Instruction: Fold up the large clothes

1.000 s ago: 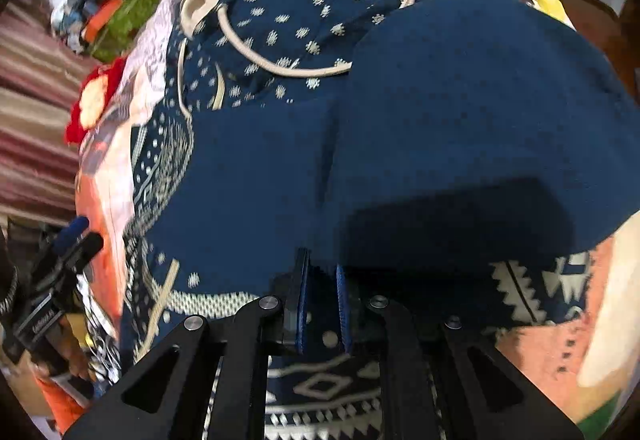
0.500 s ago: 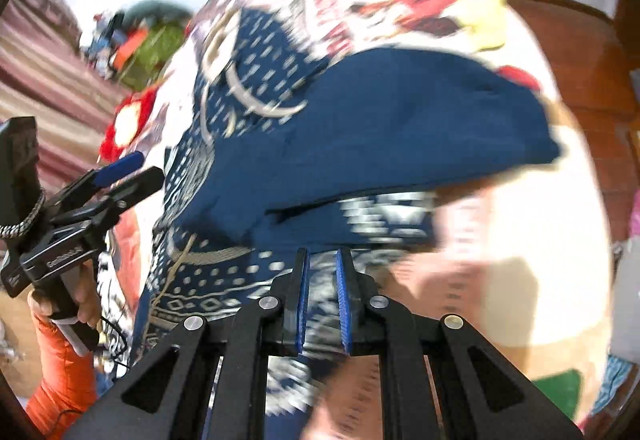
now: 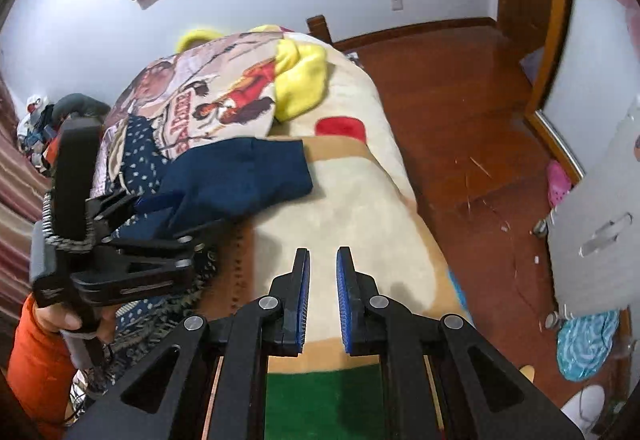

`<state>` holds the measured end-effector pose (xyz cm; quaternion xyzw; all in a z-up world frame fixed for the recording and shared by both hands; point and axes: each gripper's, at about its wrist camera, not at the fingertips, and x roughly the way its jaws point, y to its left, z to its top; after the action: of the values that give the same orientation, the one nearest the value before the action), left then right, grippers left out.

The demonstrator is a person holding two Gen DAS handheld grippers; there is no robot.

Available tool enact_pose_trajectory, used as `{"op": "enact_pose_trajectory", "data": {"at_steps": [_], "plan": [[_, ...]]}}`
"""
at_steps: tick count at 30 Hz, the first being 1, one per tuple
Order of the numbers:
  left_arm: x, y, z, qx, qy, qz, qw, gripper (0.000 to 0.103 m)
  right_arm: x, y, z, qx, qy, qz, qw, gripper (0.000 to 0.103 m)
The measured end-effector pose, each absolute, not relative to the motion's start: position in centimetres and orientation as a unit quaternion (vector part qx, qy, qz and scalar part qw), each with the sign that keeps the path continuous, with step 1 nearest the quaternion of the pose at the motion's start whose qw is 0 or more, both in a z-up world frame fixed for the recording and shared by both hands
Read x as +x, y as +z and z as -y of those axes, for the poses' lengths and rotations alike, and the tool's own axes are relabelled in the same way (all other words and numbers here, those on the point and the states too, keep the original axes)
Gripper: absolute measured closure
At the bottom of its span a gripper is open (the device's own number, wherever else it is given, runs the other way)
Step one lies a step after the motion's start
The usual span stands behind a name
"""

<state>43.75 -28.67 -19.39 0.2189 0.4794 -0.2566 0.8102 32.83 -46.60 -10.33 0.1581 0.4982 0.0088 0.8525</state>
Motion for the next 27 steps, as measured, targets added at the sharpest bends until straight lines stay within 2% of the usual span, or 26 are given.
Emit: {"op": "enact_pose_trajectory", "data": {"at_steps": [2, 3, 4, 5, 11, 17, 21, 27], "plan": [[43.8, -20.2, 29.4, 0.242, -0.25, -0.473, 0.809, 0.071, 32.9, -11.3, 46.5, 0.167, 0.013, -0.508, 0.845, 0.093], [43.8, -20.4, 29.4, 0.248, -0.244, -0.471, 0.811, 0.079, 33.1, -11.8, 46.5, 0.171, 0.015, -0.514, 0.84, 0.093], [43.9, -20.3, 29.1, 0.244, -0.239, -0.465, 0.817, 0.092, 33.1, -12.2, 46.1, 0.172, 0.016, -0.517, 0.838, 0.093], [44.0, -20.1, 28.8, 0.239, -0.237, -0.463, 0.82, 0.097, 33.3, -12.5, 46.0, 0.173, 0.018, -0.521, 0.835, 0.093], [44.5, -13.7, 23.3, 0.142, -0.232, -0.424, 0.864, 0.098, 34.2, -12.8, 43.8, 0.16, 0.042, -0.528, 0.833, 0.093], [44.2, -7.1, 12.6, 0.067, -0.189, -0.395, 0.897, 0.098, 35.8, -11.7, 39.6, 0.113, 0.076, -0.527, 0.839, 0.093], [43.9, -6.8, 5.3, 0.048, -0.133, -0.402, 0.905, 0.098, 37.6, -10.9, 36.0, 0.086, 0.108, -0.527, 0.838, 0.093], [42.3, -11.2, -2.6, 0.027, -0.078, -0.453, 0.888, 0.098, 41.2, -11.7, 30.6, 0.056, 0.141, -0.545, 0.824, 0.093]]}}
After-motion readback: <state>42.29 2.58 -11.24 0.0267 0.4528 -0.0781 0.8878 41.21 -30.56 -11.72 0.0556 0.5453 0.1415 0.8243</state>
